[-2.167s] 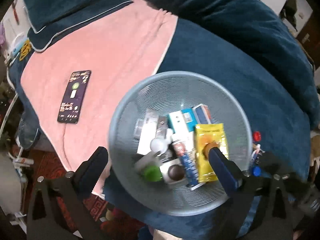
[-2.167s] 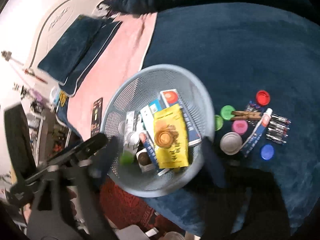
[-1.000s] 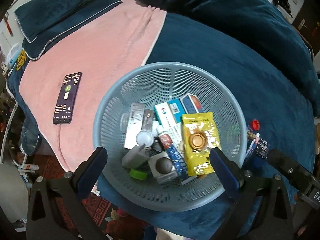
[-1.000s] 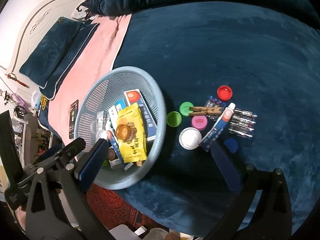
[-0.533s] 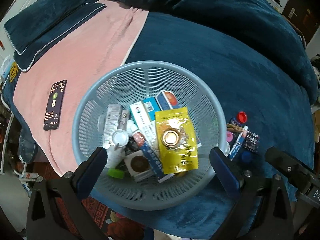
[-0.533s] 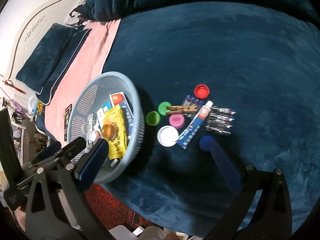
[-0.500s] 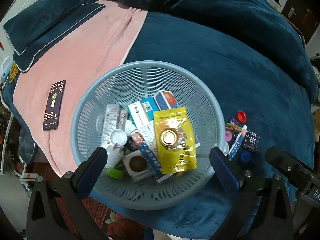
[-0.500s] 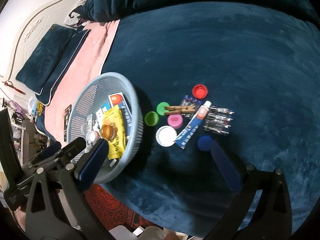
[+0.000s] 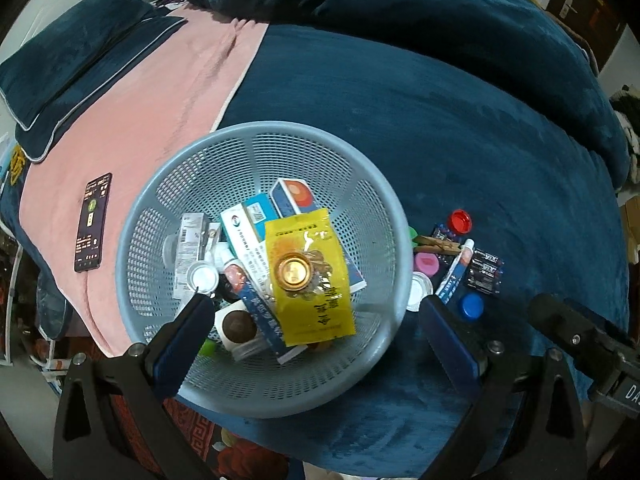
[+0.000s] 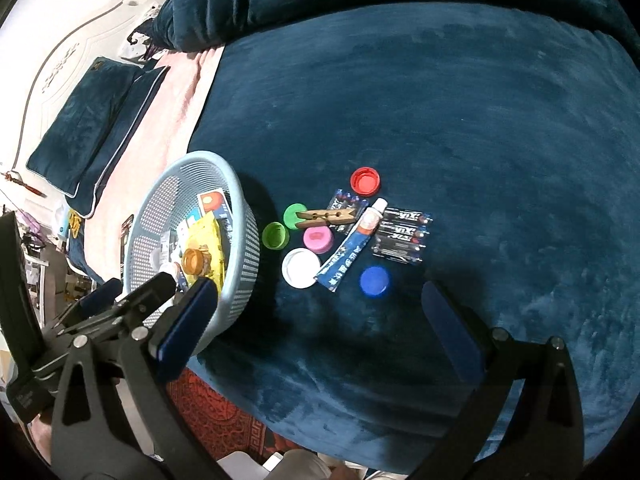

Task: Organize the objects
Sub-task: 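Move both open tools back over the remaining items beside the basket, then grasp the AA batteries with the right tool while the left tool grasps the red cap, then carry the batteries and red cap over the basket and release them, then grasp the white and blue toothpaste tube with the right tool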

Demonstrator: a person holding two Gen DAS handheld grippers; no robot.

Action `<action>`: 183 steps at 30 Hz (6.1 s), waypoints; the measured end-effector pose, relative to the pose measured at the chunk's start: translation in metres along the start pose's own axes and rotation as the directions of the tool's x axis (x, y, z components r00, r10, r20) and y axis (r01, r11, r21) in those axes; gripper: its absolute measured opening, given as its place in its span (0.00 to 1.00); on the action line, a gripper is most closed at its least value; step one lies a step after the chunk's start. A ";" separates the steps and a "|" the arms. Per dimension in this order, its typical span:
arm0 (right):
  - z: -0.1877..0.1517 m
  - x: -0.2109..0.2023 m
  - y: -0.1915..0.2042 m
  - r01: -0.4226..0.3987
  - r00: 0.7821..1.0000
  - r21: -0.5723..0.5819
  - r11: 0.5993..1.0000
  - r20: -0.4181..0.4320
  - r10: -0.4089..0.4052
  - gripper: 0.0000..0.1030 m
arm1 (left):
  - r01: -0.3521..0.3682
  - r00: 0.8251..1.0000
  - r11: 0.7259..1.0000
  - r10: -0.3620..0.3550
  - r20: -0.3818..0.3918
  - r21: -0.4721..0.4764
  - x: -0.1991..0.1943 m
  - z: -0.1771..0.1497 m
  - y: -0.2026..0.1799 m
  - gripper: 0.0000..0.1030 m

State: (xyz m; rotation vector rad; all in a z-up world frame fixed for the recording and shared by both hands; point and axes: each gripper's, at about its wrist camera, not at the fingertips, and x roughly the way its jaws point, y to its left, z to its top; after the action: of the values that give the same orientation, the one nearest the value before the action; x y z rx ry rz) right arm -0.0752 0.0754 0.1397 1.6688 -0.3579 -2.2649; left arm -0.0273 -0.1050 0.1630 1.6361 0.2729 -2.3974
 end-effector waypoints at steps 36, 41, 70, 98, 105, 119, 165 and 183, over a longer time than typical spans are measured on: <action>0.023 0.025 -0.125 0.063 0.996 0.140 0.988 -0.070 -0.054 1.00 | 0.120 0.993 0.937 -0.106 -0.061 0.329 0.085 0.057 -0.163 0.91; 0.025 0.030 -0.141 0.065 0.996 0.162 0.985 -0.078 -0.053 1.00 | 0.149 0.985 0.932 -0.112 -0.130 0.331 0.120 0.059 -0.177 0.78; 0.028 0.077 -0.078 0.033 0.989 -0.259 0.965 -0.133 -0.070 1.00 | 0.256 0.956 0.950 -0.221 -0.194 0.180 0.144 0.073 -0.144 0.41; -0.002 0.082 -0.100 0.059 0.994 -0.463 0.885 -0.055 -0.096 0.56 | 0.242 0.956 0.961 -0.211 -0.205 0.137 0.144 0.072 -0.138 0.68; 0.008 0.076 -0.105 0.069 0.992 -0.423 0.904 -0.069 -0.108 0.53 | 0.220 0.954 0.958 -0.172 -0.247 0.181 0.160 0.062 -0.151 0.68; 0.028 0.070 -0.090 0.090 0.993 -0.373 0.924 -0.043 -0.114 0.55 | 0.228 0.965 0.954 -0.194 -0.177 0.194 0.140 0.070 -0.144 0.29; 0.010 0.048 0.041 -0.125 0.992 -0.142 0.982 -0.043 0.120 0.72 | 0.183 0.980 0.971 -0.193 -0.057 -0.152 0.017 -0.010 0.082 0.29; 0.012 0.135 -0.041 -0.143 0.958 0.337 0.931 -0.188 0.215 0.51 | 0.242 0.968 0.970 -0.242 -0.062 0.007 0.028 0.008 0.022 0.29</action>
State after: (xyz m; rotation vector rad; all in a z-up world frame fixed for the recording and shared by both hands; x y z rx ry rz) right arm -0.1282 0.0616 0.0095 1.9320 -0.8264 -1.9401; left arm -0.0381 -0.1307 0.1391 1.7770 0.4942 -2.5296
